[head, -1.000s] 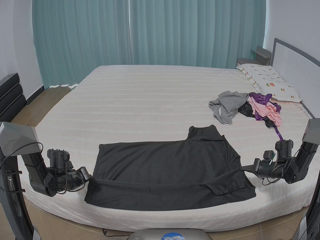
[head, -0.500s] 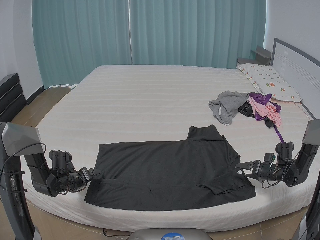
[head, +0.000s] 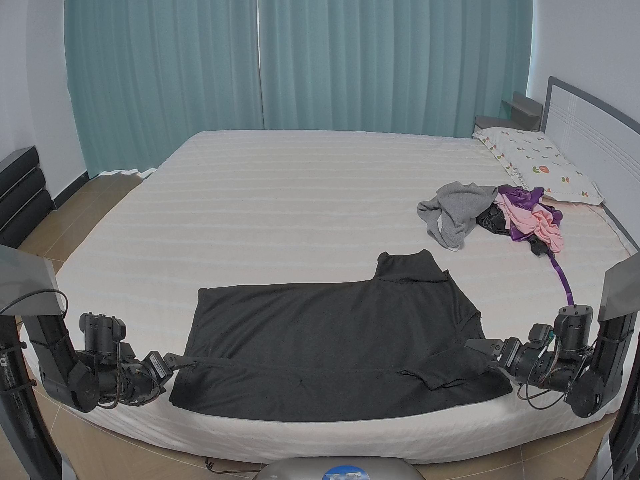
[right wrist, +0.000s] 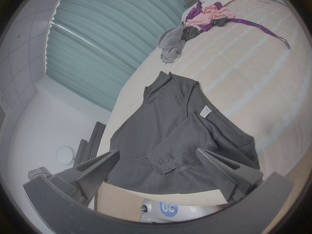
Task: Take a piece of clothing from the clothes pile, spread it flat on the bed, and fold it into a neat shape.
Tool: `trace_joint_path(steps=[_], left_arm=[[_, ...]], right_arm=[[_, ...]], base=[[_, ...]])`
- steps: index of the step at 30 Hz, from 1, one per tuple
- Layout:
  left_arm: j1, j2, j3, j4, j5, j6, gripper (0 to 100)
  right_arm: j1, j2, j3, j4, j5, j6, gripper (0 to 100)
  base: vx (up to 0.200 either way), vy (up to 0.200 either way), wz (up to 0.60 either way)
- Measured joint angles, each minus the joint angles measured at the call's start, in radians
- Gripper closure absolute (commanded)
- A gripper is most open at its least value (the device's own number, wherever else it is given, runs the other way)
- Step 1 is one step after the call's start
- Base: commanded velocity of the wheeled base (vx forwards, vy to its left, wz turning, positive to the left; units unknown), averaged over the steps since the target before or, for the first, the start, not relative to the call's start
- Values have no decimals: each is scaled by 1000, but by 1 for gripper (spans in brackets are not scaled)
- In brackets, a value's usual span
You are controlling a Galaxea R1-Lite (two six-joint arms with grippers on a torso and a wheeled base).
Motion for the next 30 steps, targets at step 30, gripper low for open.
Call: trace_joint_path(steps=[30], left_arm=[[-8, -44, 50, -3, -20, -38, 0]], right_arm=[[142, 149, -108, -72, -145, 280, 0]], base=[[-7, 7, 0]])
